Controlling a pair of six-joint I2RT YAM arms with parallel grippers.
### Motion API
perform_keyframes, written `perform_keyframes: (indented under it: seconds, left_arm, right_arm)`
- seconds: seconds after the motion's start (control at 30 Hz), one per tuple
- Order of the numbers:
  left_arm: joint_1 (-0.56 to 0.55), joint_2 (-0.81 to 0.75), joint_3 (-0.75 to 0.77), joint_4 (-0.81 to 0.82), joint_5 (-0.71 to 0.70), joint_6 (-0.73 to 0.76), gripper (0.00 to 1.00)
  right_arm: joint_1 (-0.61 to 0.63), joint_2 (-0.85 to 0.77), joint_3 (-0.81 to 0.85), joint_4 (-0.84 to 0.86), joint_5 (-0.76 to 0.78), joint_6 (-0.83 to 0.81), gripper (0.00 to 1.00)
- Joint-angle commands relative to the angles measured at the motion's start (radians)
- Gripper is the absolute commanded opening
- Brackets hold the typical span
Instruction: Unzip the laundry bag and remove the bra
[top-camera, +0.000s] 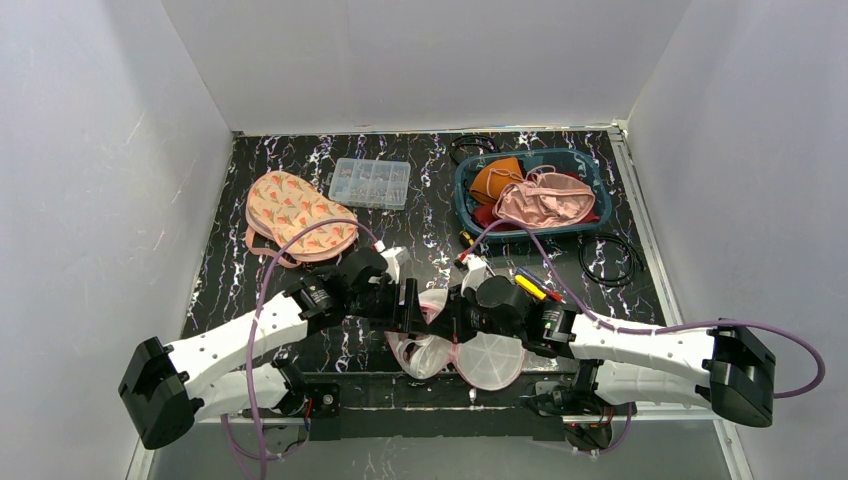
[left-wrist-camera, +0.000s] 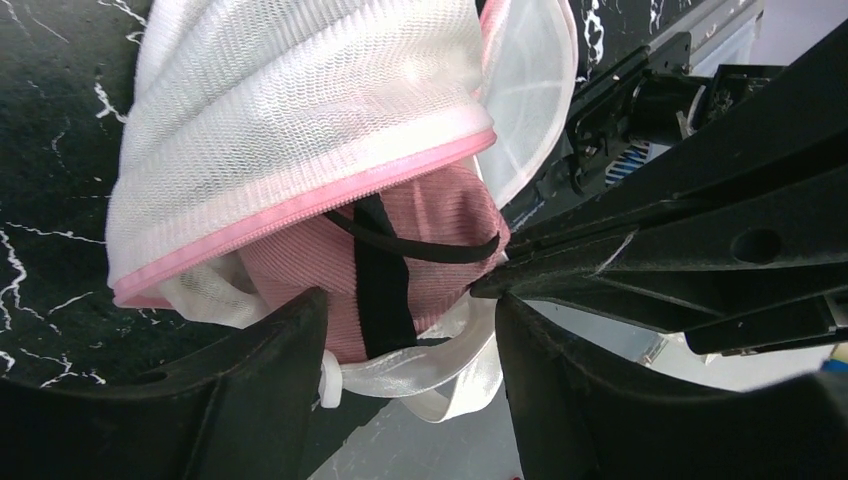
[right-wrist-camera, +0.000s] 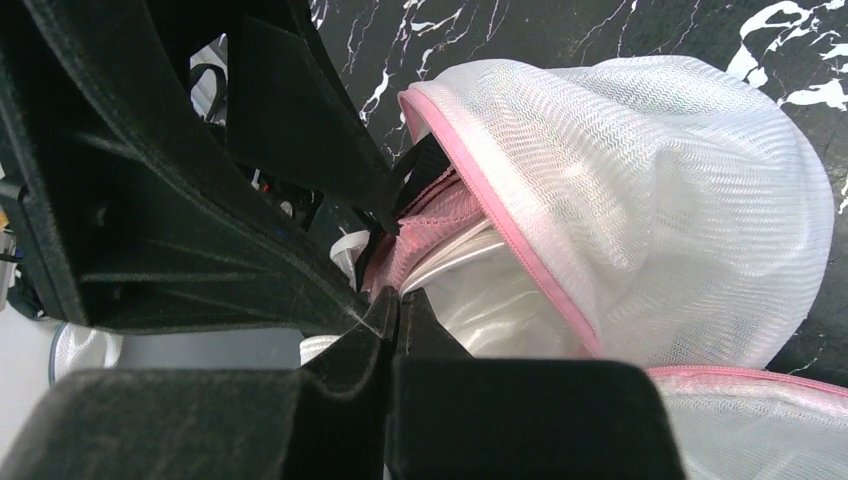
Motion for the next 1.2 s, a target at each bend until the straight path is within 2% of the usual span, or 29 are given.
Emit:
perform_keyframes:
  seconds: [0.0,0.1,0.2,0.33,0.63,0.67,0.7,0.73,0.77,0.8,0.93,1.17]
  left_arm:
    - [-0.003,-0.003,0.043,-0.032,-0.083,0.022,0.57]
    - [-0.003,0.013,0.050,-0.036,-0.086,0.034,0.48]
    - [-0.003,0.032,0.044,-0.037,-0.098,0.042,0.32]
    - [-0.004,0.035,0.031,-0.046,-0.133,0.043,0.00]
    - [-0.003,-0.016,0.024,-0.059,-0.177,0.019,0.00]
    - [-0.003,-0.026,0.027,-0.055,-0.174,0.016,0.11]
    - [-0.004,-0.037,0.029,-0.049,-0.169,0.012,0.29]
    - [-0.003,-0.047,0.029,-0.040,-0.161,0.008,0.36]
    - [-0.004,-0.054,0.031,-0.031,-0.150,0.003,0.50]
    - [-0.005,-0.059,0.037,-0.024,-0.135,-0.001,0.56]
    - [-0.003,-0.051,0.061,0.000,-0.084,-0.005,0.65]
    - [-0.003,0.007,0.095,0.022,-0.044,-0.004,0.64]
  right_arm:
    - [0.001,-0.013,0.005,0.048,-0.021,-0.019,0.01]
    - [0.002,-0.027,-0.001,0.039,-0.021,-0.023,0.01]
    - [0.002,-0.042,-0.005,0.033,-0.022,-0.026,0.01]
    - [0.001,-0.061,-0.011,0.011,-0.019,-0.032,0.01]
    - [0.000,-0.105,-0.031,-0.047,0.011,-0.035,0.01]
    - [0.000,-0.108,-0.033,-0.051,0.012,-0.038,0.01]
    - [0.000,-0.112,-0.037,-0.051,0.016,-0.041,0.01]
    - [0.000,-0.115,-0.043,-0.051,0.019,-0.043,0.01]
    - [0.000,-0.119,-0.049,-0.051,0.021,-0.046,0.01]
    - [0.000,-0.123,-0.055,-0.051,0.025,-0.048,0.01]
    - [0.000,-0.126,-0.065,-0.040,0.031,-0.050,0.01]
    - [0.000,-0.101,-0.048,-0.009,0.019,-0.057,0.01]
